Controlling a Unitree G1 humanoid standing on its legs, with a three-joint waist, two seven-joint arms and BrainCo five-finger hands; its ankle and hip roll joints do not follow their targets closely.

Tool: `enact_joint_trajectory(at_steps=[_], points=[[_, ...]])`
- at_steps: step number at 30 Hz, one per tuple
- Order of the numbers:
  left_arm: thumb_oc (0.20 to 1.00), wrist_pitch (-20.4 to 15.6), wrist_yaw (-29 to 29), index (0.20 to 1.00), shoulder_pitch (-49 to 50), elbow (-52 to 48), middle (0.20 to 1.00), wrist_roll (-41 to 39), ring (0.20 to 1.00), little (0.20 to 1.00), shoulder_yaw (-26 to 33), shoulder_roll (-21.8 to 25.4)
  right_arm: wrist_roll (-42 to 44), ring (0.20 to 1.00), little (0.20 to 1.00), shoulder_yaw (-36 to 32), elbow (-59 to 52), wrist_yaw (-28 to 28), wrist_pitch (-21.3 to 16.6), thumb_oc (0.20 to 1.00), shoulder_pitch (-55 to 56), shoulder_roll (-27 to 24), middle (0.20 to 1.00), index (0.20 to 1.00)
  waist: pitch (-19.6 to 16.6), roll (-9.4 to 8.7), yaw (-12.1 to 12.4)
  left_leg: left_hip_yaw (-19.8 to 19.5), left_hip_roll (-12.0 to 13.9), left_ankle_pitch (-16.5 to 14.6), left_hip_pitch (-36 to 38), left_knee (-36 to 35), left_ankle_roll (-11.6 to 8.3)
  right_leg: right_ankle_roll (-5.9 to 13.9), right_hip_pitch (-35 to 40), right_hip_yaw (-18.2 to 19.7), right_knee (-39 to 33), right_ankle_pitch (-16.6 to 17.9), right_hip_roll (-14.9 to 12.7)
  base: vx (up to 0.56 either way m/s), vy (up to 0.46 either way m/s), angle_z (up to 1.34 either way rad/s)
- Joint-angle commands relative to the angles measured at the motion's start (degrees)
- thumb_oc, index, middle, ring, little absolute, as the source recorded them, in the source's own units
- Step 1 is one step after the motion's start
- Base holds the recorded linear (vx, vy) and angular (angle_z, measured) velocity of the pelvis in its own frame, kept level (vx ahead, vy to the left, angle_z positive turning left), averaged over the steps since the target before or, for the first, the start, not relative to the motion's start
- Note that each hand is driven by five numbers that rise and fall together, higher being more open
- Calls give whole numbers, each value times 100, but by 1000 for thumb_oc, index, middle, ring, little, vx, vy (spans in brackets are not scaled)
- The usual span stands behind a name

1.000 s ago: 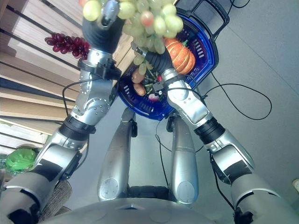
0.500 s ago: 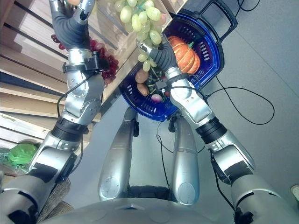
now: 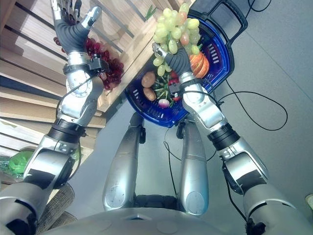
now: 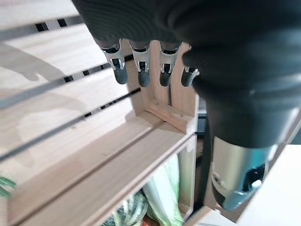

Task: Pick up fruits and vegetables into the basket

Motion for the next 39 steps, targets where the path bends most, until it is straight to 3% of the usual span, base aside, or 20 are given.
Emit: enact_joint_trajectory(at_steps=[1, 14, 25, 30, 39], points=[[1000, -298, 65, 1000, -110, 144, 1000, 198, 1000, 1000, 293, -110, -29, 200, 200, -106, -393, 91, -549, 200, -49, -9, 200, 200, -204, 356, -198, 228, -289, -770, -147, 823, 235, 571, 528, -152, -1253, 669, 92, 0, 0, 0], [1000, -320, 626, 1000, -271, 1145, 1000, 894, 1000, 1000, 262, 122, 63, 200, 200, -62, 275, -198, -509, 200, 44, -147, 200, 200, -204, 374, -265, 270, -250, -762, -132, 807, 188, 561, 502, -90, -1217, 641, 116, -1, 1, 0], [1000, -464, 932, 1000, -695, 2354, 1000, 428, 1000, 1000, 179, 479, 109, 200, 200, 253, 1847, -336, -422, 200, -309, -452, 200, 200, -204, 498, -303, 331, -230, -761, -128, 794, 115, 521, 431, -36, -1162, 562, 117, -8, 34, -3], [1000, -387, 854, 1000, -956, 2650, 1000, 281, 1000, 1000, 64, 573, 124, 200, 200, 408, 2327, -274, -273, 200, -556, -475, 200, 200, -204, 526, -289, 325, -236, -765, -165, 835, 101, 502, 385, -38, -1118, 538, 119, 0, 0, 0], [1000, 155, 855, 1000, -1471, 3297, 1000, 788, 1000, 1000, -205, 797, -147, 200, 200, 631, 3473, 124, 184, 200, -1122, -388, 200, 200, -204, 575, -224, 307, -222, -760, -237, 896, 89, 481, 303, -42, -1046, 509, 159, 0, 0, 0]])
